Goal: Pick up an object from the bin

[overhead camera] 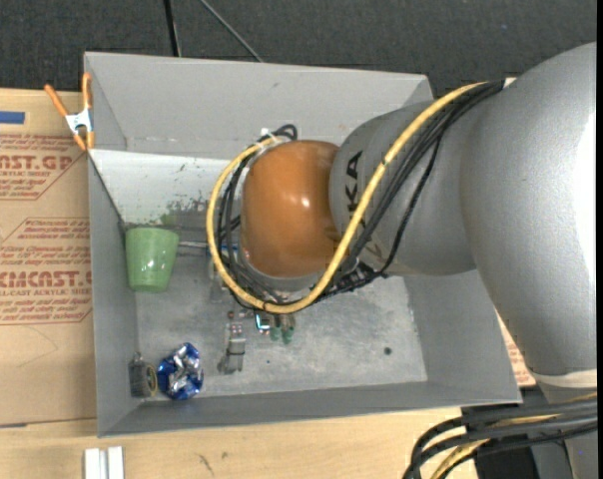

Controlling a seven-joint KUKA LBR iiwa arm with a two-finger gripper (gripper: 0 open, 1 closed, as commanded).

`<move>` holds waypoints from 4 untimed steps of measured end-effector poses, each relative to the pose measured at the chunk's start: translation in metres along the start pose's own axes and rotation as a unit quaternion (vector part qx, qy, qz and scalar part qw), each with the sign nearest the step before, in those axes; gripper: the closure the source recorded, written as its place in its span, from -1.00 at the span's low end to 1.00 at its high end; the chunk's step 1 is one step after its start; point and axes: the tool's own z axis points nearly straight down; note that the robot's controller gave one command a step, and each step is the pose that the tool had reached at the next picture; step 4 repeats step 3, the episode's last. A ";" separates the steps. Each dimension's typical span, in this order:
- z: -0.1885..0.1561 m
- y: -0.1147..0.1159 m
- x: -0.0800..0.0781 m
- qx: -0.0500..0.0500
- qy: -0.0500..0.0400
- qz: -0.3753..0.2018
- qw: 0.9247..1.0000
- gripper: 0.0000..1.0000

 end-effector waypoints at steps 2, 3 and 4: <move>0.074 0.055 0.017 -0.001 -0.003 -0.046 0.999 1.00; -0.058 0.057 0.013 -0.002 -0.008 -0.046 0.999 1.00; -0.058 0.057 0.013 -0.002 -0.008 -0.046 0.999 1.00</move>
Offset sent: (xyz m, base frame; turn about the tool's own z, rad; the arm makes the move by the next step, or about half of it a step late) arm -0.0174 0.0539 -0.0732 -0.0926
